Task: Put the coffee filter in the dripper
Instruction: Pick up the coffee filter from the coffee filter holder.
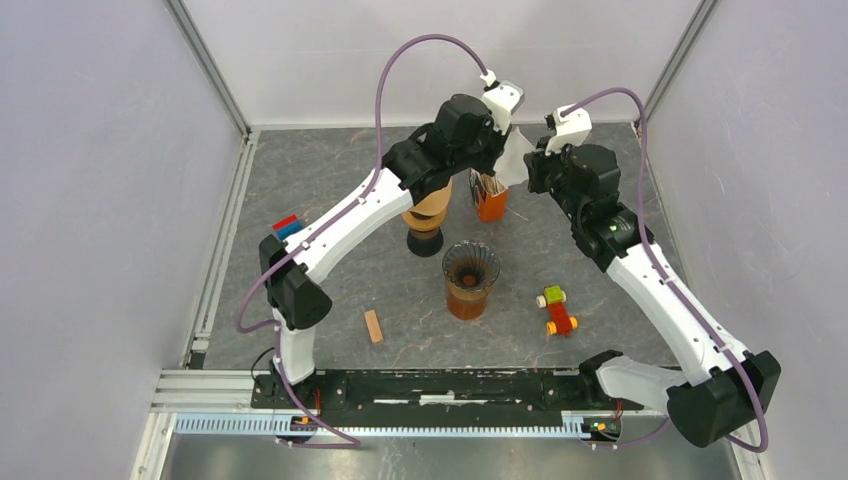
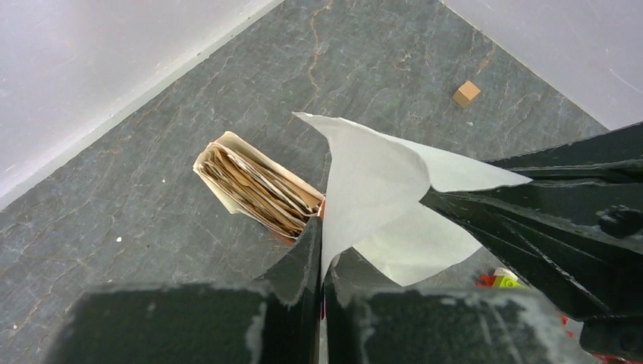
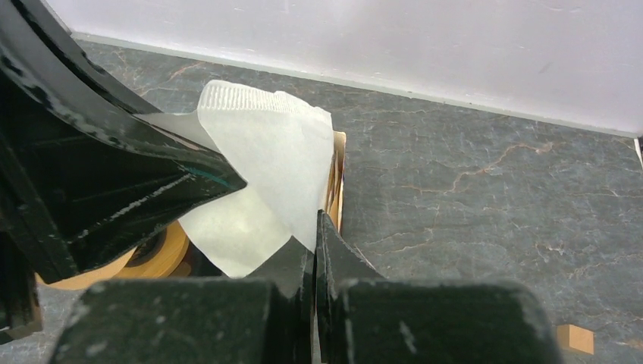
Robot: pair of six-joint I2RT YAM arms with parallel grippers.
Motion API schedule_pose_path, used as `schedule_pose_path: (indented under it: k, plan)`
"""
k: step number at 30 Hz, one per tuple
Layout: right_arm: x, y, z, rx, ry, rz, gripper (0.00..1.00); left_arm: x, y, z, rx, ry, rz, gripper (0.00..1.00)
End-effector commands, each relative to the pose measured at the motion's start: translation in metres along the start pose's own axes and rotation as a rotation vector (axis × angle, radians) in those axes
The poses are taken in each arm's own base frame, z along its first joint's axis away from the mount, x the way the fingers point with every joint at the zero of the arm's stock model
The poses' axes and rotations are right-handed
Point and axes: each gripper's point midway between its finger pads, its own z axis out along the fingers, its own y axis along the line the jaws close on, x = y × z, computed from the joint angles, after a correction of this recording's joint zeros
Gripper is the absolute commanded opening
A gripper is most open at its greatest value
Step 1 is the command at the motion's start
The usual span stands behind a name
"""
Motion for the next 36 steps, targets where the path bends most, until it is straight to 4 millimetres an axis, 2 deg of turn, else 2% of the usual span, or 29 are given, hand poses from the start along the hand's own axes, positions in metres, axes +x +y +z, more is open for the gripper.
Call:
schedule_pose_path:
  k: [1,8,12,20,27,31,36]
  plan:
    - [-0.011,0.002,-0.005,-0.014,-0.042,0.018,0.00,-0.039,-0.003,-0.029,0.029,-0.104,0.030,0.05]
    - [-0.012,0.003,-0.004,-0.035,-0.055,-0.016,0.02,-0.038,-0.013,-0.033,0.093,-0.096,0.062,0.03]
    - [-0.022,0.014,-0.009,-0.108,-0.094,-0.070,0.15,-0.032,-0.020,-0.037,0.136,-0.079,0.074,0.02]
    - [-0.044,0.033,-0.024,-0.243,-0.152,-0.183,0.37,-0.020,-0.022,-0.050,0.163,-0.061,0.097,0.02]
    - [-0.061,0.036,-0.037,-0.278,-0.182,-0.297,0.59,-0.017,-0.026,-0.057,0.197,-0.062,0.123,0.02]
    - [-0.063,0.039,-0.043,-0.304,-0.189,-0.339,0.61,-0.018,-0.031,-0.062,0.231,-0.072,0.145,0.02]
    - [-0.067,0.032,-0.047,-0.273,-0.195,-0.362,0.60,-0.017,-0.034,-0.069,0.256,-0.081,0.178,0.02]
